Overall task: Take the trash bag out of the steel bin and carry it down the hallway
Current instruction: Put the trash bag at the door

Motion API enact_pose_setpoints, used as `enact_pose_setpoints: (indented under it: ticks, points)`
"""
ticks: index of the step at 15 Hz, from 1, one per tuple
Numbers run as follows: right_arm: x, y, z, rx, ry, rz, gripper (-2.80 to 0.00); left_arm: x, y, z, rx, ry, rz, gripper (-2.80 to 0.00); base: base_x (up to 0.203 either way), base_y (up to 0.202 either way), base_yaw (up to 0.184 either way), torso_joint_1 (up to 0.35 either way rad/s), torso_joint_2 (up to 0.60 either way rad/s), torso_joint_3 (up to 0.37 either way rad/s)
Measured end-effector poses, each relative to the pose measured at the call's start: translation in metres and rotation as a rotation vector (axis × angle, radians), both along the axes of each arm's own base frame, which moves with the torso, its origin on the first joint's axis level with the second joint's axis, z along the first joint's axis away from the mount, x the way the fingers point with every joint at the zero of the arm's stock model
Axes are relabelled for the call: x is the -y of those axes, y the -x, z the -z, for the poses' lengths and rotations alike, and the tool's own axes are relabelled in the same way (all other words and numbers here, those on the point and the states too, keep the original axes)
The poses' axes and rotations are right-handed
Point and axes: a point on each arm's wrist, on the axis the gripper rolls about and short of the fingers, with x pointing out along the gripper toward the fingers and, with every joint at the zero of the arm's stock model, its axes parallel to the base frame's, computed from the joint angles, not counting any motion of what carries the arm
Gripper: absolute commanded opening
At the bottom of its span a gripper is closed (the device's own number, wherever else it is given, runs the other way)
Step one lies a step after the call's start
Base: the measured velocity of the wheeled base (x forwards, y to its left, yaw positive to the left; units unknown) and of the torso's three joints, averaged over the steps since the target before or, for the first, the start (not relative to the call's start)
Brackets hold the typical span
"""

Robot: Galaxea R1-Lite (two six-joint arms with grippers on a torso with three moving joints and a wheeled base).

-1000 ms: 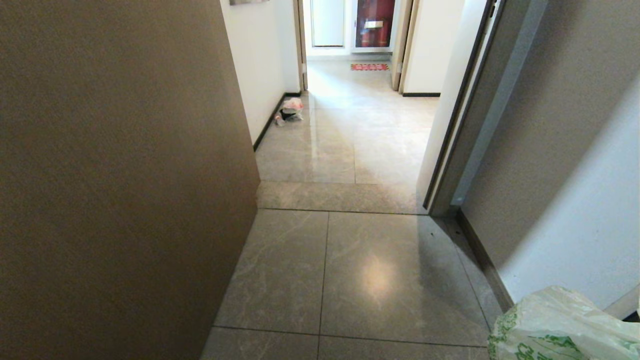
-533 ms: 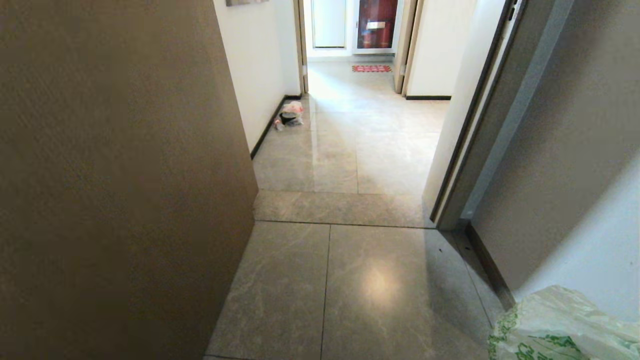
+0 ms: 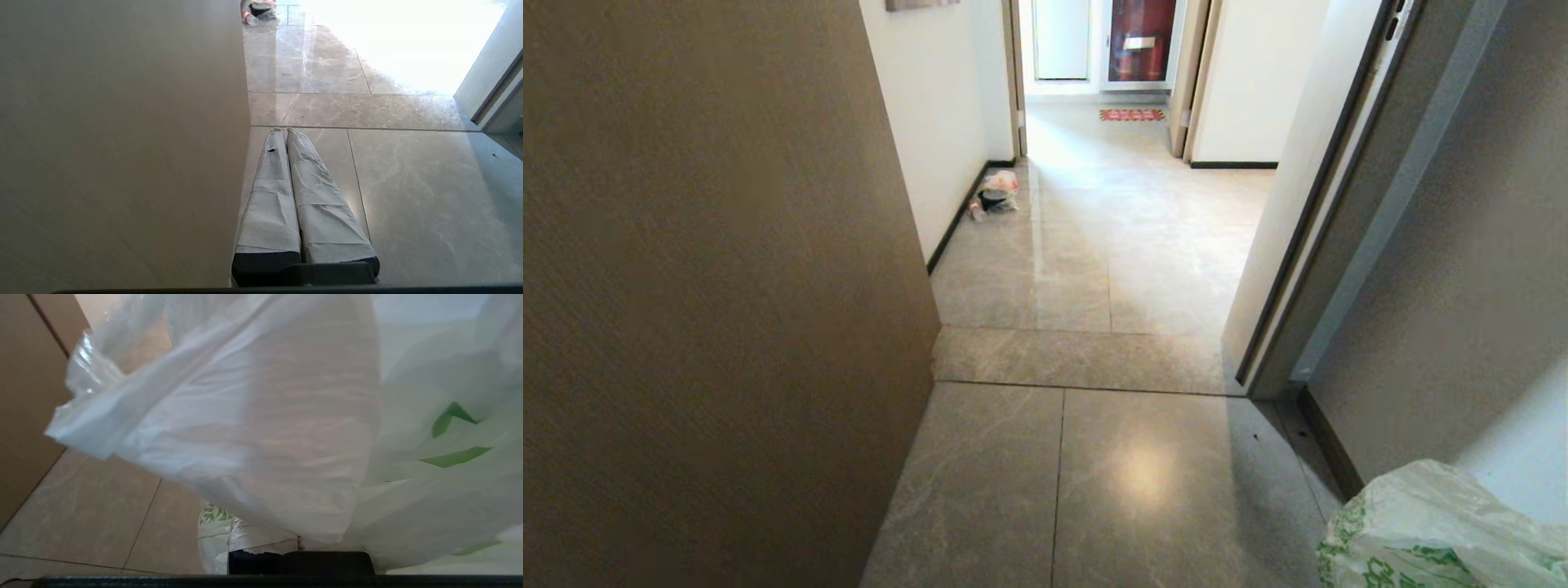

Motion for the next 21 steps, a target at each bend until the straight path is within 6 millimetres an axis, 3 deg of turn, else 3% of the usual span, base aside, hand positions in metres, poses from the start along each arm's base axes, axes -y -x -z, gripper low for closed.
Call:
enact_pose_setpoints:
  ticks: [7,12,21]
  points:
    - [0.0000,0.0001,-0.0004,0.002,0.000,-0.001,-2.80,0.0000,0.0000,0.0000,-0.001,0.001,0.000,-2.80,0.001,-0.101,0.000,0.002,0.00,0.002]
    - [0.0000,0.0001,-0.0004,0.002,0.000,0.000,-2.80,0.0000,0.0000,0.0002,-0.002,0.001,0.000,-2.80,0.000,-0.013,-0.001,0.000,0.00,0.000]
    - [0.0000,0.0001,-0.0003,0.001,0.000,0.000,-2.80,0.0000,0.0000,0.0003,-0.002,0.002,0.000,-2.80,0.186,0.000,0.000,0.003,0.00,0.005]
